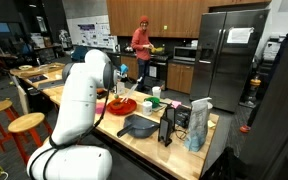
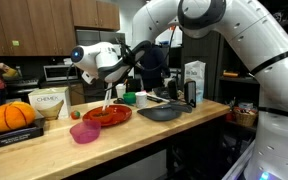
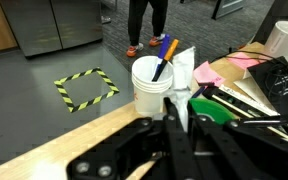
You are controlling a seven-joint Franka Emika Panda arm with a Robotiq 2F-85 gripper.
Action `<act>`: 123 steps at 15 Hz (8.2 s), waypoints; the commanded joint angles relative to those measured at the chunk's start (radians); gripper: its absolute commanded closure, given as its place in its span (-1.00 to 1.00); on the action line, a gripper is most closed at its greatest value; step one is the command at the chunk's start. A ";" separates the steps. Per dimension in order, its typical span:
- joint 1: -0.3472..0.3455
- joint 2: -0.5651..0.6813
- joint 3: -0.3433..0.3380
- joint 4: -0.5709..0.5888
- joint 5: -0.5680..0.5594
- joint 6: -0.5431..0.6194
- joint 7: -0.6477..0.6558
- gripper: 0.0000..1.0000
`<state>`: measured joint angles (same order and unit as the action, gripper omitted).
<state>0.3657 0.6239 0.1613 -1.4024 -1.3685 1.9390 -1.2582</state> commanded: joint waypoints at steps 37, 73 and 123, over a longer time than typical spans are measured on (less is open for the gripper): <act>-0.011 -0.085 0.008 0.005 -0.046 0.026 0.032 0.95; -0.035 -0.157 -0.046 0.028 -0.249 -0.257 0.060 0.95; -0.056 -0.156 -0.019 -0.063 -0.458 -0.316 0.212 0.95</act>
<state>0.3152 0.4256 0.1624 -1.5190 -1.7678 1.5978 -1.0512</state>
